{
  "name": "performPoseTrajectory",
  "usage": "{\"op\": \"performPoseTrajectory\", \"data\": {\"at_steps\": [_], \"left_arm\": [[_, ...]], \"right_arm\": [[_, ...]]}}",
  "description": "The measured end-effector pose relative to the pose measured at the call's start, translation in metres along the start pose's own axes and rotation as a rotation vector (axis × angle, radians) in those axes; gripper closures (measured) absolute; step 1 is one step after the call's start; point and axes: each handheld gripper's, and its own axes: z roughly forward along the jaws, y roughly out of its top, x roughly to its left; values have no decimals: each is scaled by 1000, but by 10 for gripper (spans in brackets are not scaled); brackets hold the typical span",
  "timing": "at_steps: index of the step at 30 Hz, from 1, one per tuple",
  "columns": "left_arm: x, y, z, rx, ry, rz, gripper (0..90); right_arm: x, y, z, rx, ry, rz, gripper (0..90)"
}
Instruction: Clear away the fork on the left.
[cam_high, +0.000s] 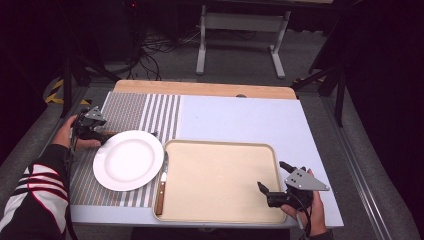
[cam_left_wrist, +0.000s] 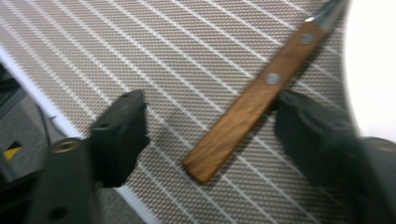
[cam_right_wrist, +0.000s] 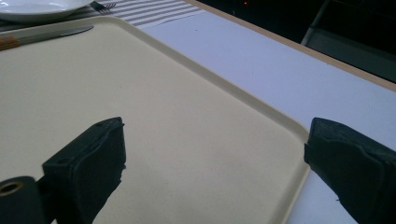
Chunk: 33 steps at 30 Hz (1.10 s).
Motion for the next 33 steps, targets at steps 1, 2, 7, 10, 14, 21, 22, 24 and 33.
{"op": "performPoseTrajectory", "data": {"at_steps": [1,2,7,10,14,21,22,24,33], "left_arm": [[0,1,-1,2,-27,11,407],[0,1,-1,2,-27,11,492],[-6,5,-1,22,-33,40,614],[-7,7,-1,36,20,42,672],[-8,10,0,55,60,37,733],[-3,12,1,56,34,-7,727],[-2,13,2,41,14,-22,710],[-1,15,6,19,-7,-48,658],[3,22,22,-77,-49,-110,643]], "right_arm": [[0,-1,0,-1,14,1,61],[-1,-1,0,-7,31,6,62],[-3,-3,-1,-6,86,20,63],[-4,-3,-1,-7,94,29,62],[-4,-4,-1,-10,107,33,62],[-4,-4,-2,0,117,25,69],[-3,-4,-2,3,116,23,68],[-3,-4,-2,2,119,21,67],[-2,-5,-2,14,115,19,66]]}}
